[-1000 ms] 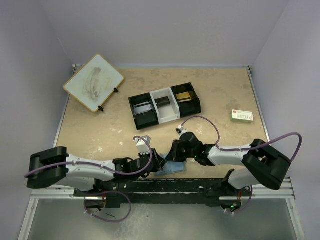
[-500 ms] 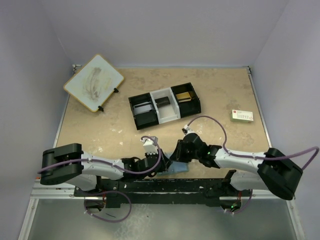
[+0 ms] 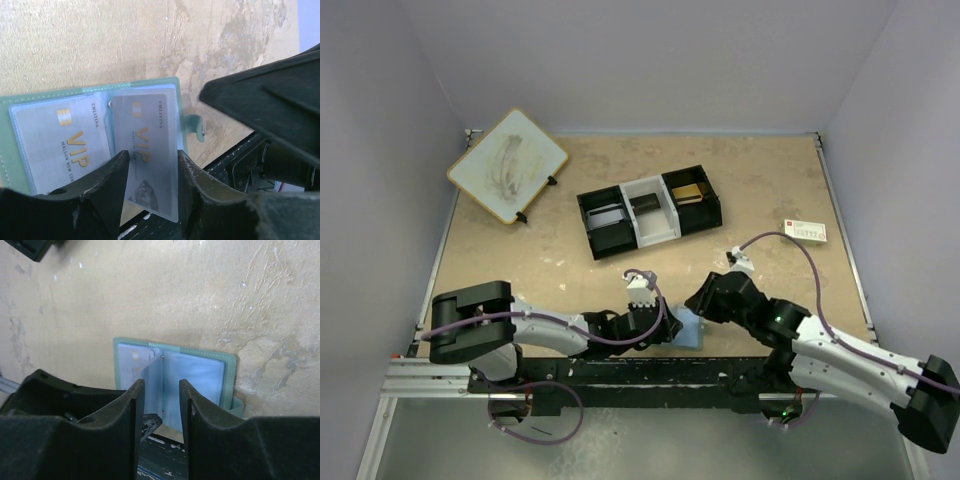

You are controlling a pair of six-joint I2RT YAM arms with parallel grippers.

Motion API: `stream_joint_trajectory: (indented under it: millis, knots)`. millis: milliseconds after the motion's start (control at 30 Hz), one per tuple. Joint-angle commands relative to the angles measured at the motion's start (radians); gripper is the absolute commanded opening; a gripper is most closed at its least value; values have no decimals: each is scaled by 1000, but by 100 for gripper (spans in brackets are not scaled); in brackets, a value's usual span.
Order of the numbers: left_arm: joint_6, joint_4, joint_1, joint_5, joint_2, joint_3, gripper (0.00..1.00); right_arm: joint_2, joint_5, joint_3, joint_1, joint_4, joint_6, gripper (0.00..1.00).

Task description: Take the credit cards out of the card holder

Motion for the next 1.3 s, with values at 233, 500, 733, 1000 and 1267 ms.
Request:
stream_joint_trajectory:
  millis: [233,500,733,1000,1267]
  knots:
    - [57,110,10,122,0,33,53,-121,36,-1,-5,-56,6,38]
    - [105,62,12,150,-120,29,56,-115,-42,-21,-5,32,-29,38]
    - [90,-215,41,-63,-340,-43,48,3,-245,-128,-6,351,-9,36]
    - [54,12,123,154,-233,-115,47,107,-190,-93,-5,213,4,33]
    - [31,183,134,276,-66,-97,47,16,-165,-138,-5,116,51,30]
